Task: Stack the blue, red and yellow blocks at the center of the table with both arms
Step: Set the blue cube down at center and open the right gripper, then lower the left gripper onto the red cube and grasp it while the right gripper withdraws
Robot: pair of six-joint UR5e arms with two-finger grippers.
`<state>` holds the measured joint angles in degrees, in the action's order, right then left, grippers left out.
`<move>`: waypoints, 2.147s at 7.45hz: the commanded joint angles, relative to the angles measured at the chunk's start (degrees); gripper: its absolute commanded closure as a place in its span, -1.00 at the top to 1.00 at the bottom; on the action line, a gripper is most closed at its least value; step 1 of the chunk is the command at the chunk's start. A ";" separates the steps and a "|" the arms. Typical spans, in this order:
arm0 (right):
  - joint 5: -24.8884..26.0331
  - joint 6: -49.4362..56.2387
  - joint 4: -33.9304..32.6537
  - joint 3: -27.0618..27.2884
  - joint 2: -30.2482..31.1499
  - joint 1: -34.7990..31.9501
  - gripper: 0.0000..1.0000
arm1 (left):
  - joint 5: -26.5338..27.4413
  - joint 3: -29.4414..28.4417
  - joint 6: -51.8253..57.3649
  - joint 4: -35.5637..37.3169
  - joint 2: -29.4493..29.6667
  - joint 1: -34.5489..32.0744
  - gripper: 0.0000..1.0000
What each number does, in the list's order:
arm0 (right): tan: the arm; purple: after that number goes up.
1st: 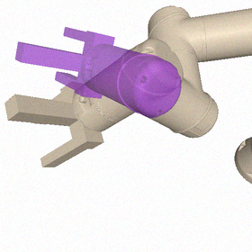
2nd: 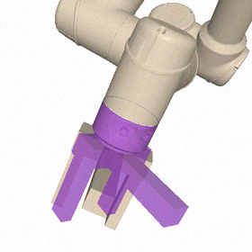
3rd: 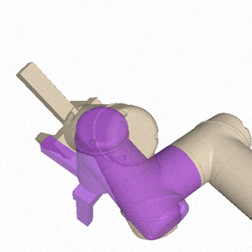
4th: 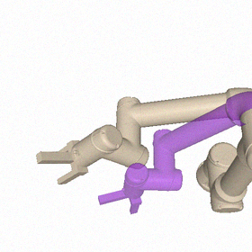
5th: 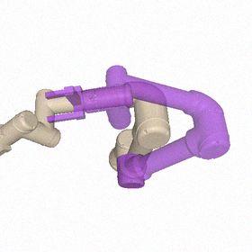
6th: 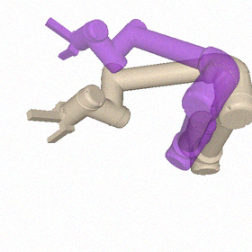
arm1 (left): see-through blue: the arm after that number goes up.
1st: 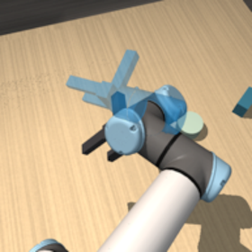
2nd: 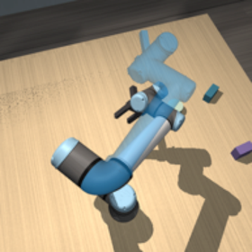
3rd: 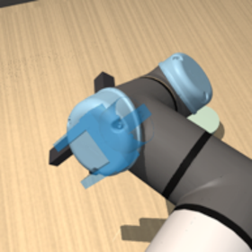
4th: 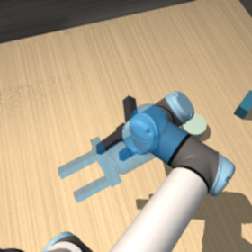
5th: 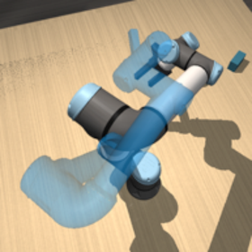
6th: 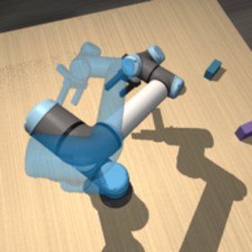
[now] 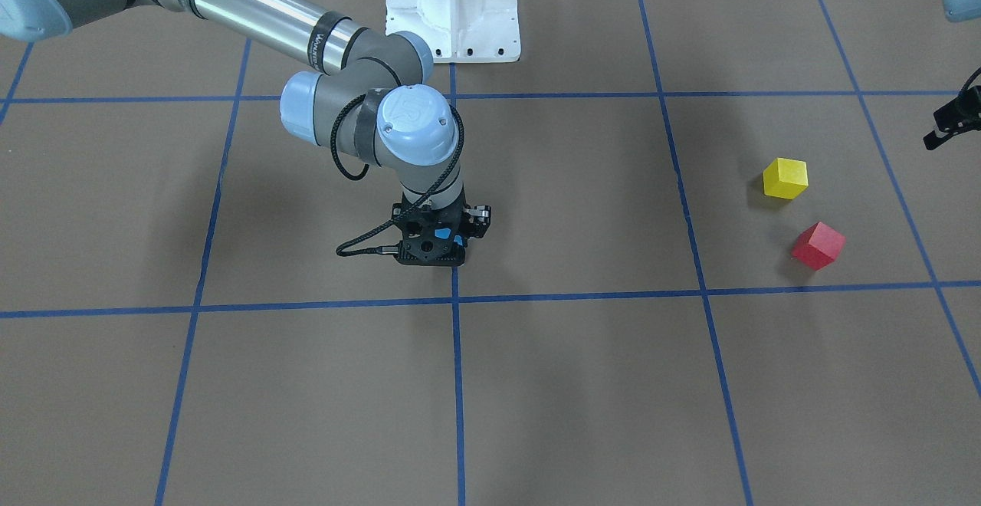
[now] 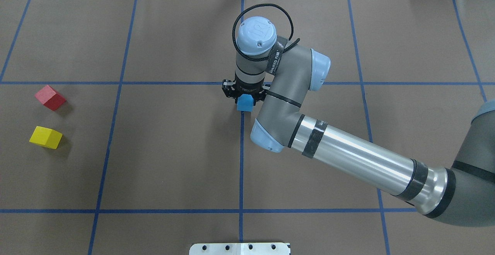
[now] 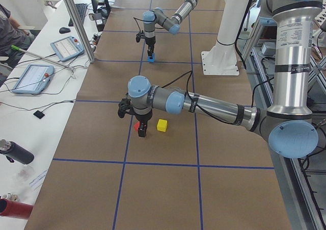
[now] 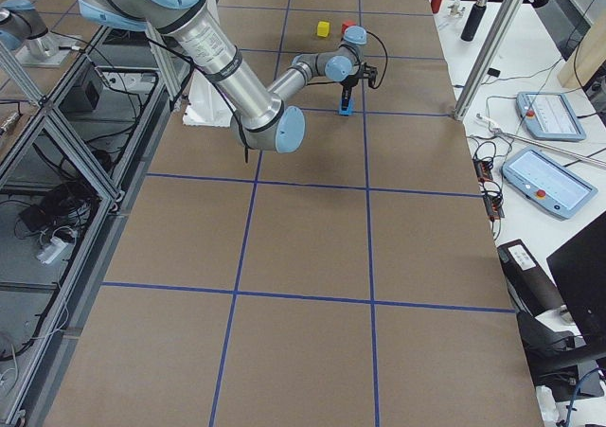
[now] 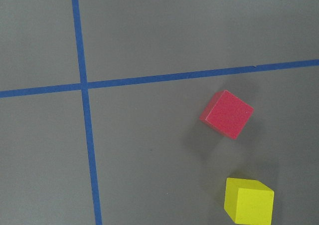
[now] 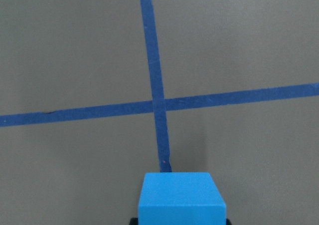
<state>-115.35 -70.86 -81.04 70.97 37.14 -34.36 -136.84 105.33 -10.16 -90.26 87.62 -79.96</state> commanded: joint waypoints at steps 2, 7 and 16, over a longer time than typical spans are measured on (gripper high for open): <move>0.12 1.34 0.00 -0.05 0.04 0.26 0.94 | -0.01 -0.04 -0.03 -0.09 0.09 0.06 0.99; -3.81 3.27 -0.26 8.70 5.02 -4.29 0.98 | 0.78 -0.21 -6.80 -4.45 1.50 7.34 0.99; -8.49 8.54 0.35 28.17 26.85 -9.41 0.98 | 7.55 -22.79 -3.12 -32.17 11.33 19.57 1.00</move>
<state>-123.76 -62.39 -80.70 99.12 63.89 -43.71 -129.40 83.83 -13.84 -122.35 97.83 -61.81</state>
